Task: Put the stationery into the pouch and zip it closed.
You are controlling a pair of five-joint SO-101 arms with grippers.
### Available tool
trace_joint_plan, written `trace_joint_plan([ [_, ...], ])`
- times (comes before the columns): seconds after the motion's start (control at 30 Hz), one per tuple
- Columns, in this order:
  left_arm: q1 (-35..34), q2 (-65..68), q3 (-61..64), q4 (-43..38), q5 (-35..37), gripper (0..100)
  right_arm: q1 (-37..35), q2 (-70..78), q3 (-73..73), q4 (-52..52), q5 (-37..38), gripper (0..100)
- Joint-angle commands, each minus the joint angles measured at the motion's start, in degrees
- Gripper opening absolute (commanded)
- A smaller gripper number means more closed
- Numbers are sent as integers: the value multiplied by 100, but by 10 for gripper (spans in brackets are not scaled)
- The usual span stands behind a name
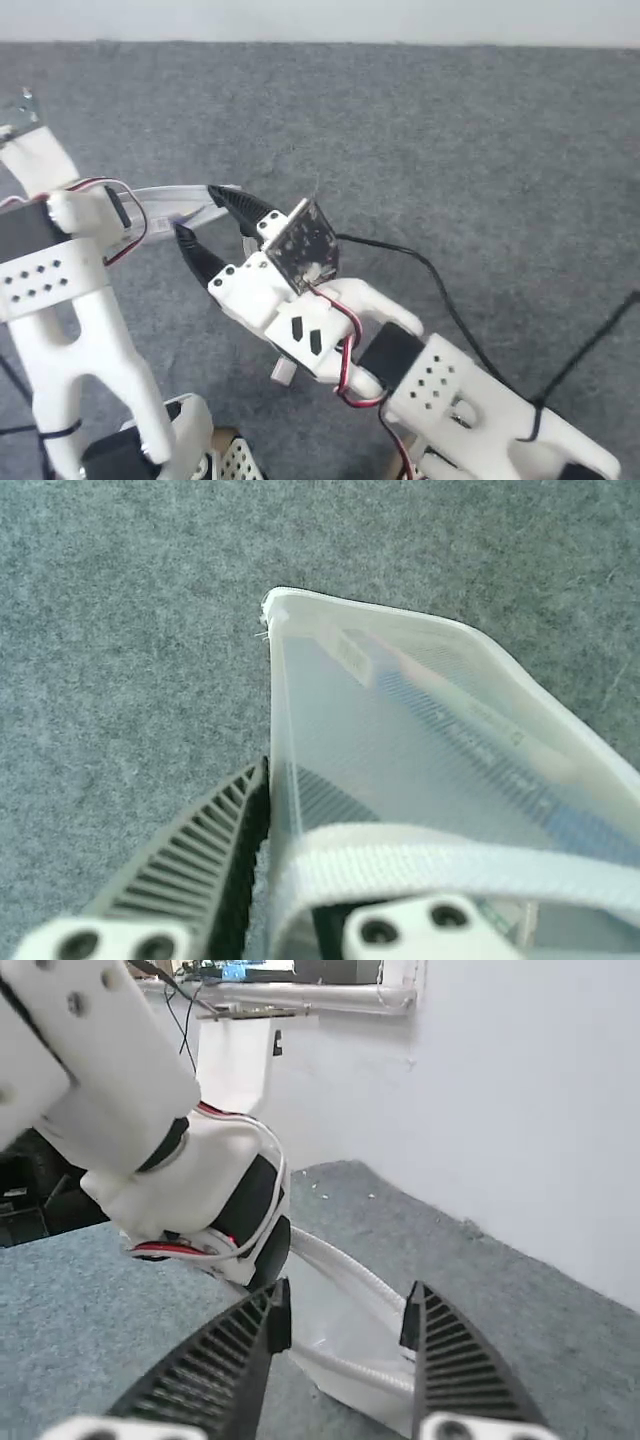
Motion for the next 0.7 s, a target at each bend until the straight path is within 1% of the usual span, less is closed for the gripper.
trace_joint_plan([
  [0.0, 18, 0, -4, -141, 44, 12, -40, -277, -695, 1279, -53, 177],
  [0.07, 18, 0, -4, -141, 44, 12, 4, -356, -809, 1974, -70, 177],
  [0.13, 18, 0, -4, -141, 44, 12, 145, -558, -835, 2448, -79, 177],
  [0.23, 18, 0, -4, -141, 44, 12, 382, -1007, -826, 2897, -105, 177],
  [0.33, 18, 0, -4, -141, 44, 12, 541, -1367, -826, 3389, -422, 177],
  [0.43, 18, 0, -4, -141, 44, 12, 629, -1464, -826, 3864, -580, 177],
  [0.53, 18, 0, -4, -141, 44, 12, 699, -1446, -756, 4075, -589, 177],
  [0.67, 18, 0, -4, -141, 44, 12, 760, -1429, -387, 4075, -571, 177],
])
